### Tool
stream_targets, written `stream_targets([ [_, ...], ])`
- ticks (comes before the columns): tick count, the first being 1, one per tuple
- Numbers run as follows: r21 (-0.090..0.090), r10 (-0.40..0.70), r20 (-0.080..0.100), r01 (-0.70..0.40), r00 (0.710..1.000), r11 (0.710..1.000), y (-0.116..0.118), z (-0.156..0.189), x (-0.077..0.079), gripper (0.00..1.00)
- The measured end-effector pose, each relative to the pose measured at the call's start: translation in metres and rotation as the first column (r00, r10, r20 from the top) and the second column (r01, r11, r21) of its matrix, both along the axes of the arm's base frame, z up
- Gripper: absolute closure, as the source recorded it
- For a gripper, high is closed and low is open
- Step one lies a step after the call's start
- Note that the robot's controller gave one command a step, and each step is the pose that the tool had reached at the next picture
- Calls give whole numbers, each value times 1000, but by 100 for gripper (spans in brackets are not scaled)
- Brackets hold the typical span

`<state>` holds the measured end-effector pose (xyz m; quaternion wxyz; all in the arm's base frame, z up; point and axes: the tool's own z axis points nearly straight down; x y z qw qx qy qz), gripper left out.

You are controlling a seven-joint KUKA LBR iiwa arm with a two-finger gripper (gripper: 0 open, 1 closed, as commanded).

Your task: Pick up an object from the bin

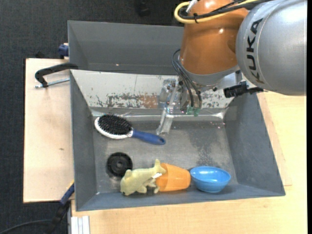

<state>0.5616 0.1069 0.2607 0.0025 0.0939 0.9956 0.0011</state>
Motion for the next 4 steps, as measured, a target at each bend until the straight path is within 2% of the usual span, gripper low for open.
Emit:
stream_targets([
  [1,-2,10,-11,-10,1000,1000,45,-191,25,0],
  [2,-1,8,-6,-8,1000,1000,44,-187,26,100],
  [3,-1,-161,-3,161,987,987,0,-190,39,100],
  [4,3,-169,6,169,986,986,1,-104,42,100],
])
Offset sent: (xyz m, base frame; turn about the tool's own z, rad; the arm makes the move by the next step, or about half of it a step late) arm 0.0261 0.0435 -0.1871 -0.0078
